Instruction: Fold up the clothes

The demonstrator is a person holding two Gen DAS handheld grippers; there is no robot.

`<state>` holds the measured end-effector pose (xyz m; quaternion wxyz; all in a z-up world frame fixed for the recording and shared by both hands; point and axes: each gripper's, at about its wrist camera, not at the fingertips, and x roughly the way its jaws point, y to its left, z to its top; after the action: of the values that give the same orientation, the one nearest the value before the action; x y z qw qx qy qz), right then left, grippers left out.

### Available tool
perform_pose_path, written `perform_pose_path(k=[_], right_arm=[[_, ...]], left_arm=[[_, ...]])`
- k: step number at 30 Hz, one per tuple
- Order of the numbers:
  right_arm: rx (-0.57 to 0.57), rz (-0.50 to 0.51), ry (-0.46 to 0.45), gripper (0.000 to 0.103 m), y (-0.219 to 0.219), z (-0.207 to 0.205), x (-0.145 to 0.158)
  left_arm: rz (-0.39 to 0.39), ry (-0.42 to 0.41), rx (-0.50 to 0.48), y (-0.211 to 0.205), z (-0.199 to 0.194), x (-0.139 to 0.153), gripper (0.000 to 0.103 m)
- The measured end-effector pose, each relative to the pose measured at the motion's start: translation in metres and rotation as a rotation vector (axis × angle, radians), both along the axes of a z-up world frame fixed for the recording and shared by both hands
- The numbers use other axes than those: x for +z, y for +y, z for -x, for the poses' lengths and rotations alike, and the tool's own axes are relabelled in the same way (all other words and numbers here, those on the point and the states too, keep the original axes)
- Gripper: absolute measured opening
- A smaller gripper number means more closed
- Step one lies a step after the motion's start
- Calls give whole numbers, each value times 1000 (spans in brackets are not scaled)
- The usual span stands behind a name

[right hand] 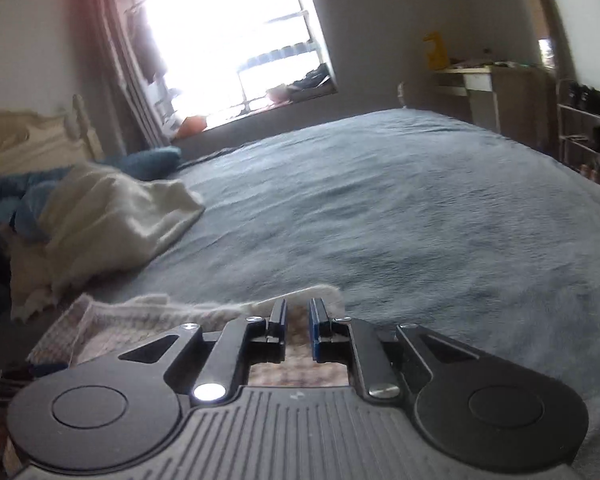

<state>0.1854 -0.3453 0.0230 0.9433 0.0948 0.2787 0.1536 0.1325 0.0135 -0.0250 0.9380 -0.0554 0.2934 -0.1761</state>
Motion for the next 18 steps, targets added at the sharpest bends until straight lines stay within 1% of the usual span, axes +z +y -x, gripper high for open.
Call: perform_pose_path(k=[2, 3, 4, 5, 6, 7, 8, 10, 11, 13, 15, 16, 18], right_arm=[[-23, 16, 97, 15, 11, -18, -17], [-46, 23, 150, 15, 14, -26, -27], [-95, 14, 203, 13, 8, -31, -38], [-128, -20, 220, 12, 2, -30, -41], [-162, -37, 219, 12, -2, -25, -36], [-190, -39, 209, 14, -5, -19, -29], [-199, 2, 172, 19, -1, -10, -16], [-183, 103, 85, 19, 14, 10, 11], [-157, 135, 49, 19, 24, 19, 25], [-84, 148, 4, 24, 49, 33, 46], [11, 136, -20, 24, 79, 42, 60], [60, 130, -30, 24, 95, 45, 67], [170, 119, -28, 24, 131, 49, 68]], left_arm=[[-1, -8, 7, -1, 2, 1, 65], [0, -14, 14, -1, 3, 2, 65], [0, -23, 27, -1, 6, 4, 65], [-4, -36, 47, -1, 11, 8, 65], [-3, -53, 60, -1, 16, 12, 66], [12, -81, 54, -1, 26, 18, 66], [27, -110, 48, 0, 36, 24, 67], [65, -153, 26, 2, 61, 31, 77], [86, -170, 13, 3, 75, 33, 79], [129, -206, -13, 5, 104, 37, 83], [149, -219, -20, 9, 130, 36, 83], [155, -217, -5, 15, 142, 32, 83], [179, -204, 41, 29, 161, 26, 83]])
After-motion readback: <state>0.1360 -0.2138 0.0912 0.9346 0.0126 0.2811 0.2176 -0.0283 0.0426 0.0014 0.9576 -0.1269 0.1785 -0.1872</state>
